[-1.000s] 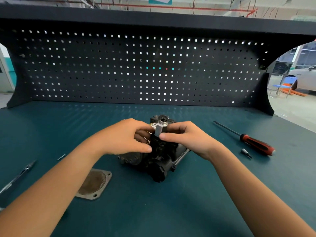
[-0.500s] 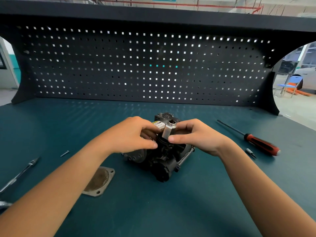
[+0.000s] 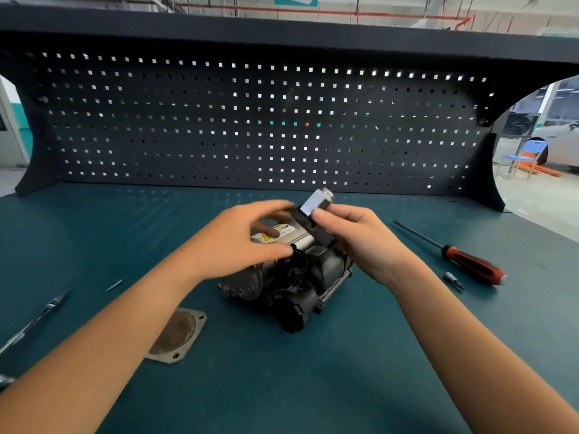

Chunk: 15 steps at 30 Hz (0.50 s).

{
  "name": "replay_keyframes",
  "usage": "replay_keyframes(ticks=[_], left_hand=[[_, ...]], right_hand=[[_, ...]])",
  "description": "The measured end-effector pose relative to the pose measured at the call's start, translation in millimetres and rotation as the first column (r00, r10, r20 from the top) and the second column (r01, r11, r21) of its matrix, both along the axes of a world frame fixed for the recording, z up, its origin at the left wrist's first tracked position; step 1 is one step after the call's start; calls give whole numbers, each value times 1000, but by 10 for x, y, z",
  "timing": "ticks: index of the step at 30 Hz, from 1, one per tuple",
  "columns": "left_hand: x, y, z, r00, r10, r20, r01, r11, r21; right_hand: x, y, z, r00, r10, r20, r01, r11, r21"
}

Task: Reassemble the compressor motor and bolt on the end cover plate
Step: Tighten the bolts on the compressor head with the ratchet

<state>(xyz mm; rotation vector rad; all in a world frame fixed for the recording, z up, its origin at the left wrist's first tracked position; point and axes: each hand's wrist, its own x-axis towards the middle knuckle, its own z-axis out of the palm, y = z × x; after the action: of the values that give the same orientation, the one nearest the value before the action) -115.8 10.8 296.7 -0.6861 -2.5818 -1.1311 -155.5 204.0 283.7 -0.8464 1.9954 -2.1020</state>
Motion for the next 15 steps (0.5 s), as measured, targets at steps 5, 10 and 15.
replay_keyframes(ticks=[5, 10, 15], left_hand=[[2, 83, -3, 972, 36, -232, 28, 963, 266], [-39, 97, -7, 986, 102, -134, -26, 880, 474], [-68, 83, 13, 984, -16, 177, -105, 753, 649]], right_hand=[[81, -130, 103, 971, 68, 227, -37, 990, -138], [138, -175, 187, 966, -124, 226, 94, 986, 137], [155, -65, 296, 933, -342, -108, 355, 924, 144]])
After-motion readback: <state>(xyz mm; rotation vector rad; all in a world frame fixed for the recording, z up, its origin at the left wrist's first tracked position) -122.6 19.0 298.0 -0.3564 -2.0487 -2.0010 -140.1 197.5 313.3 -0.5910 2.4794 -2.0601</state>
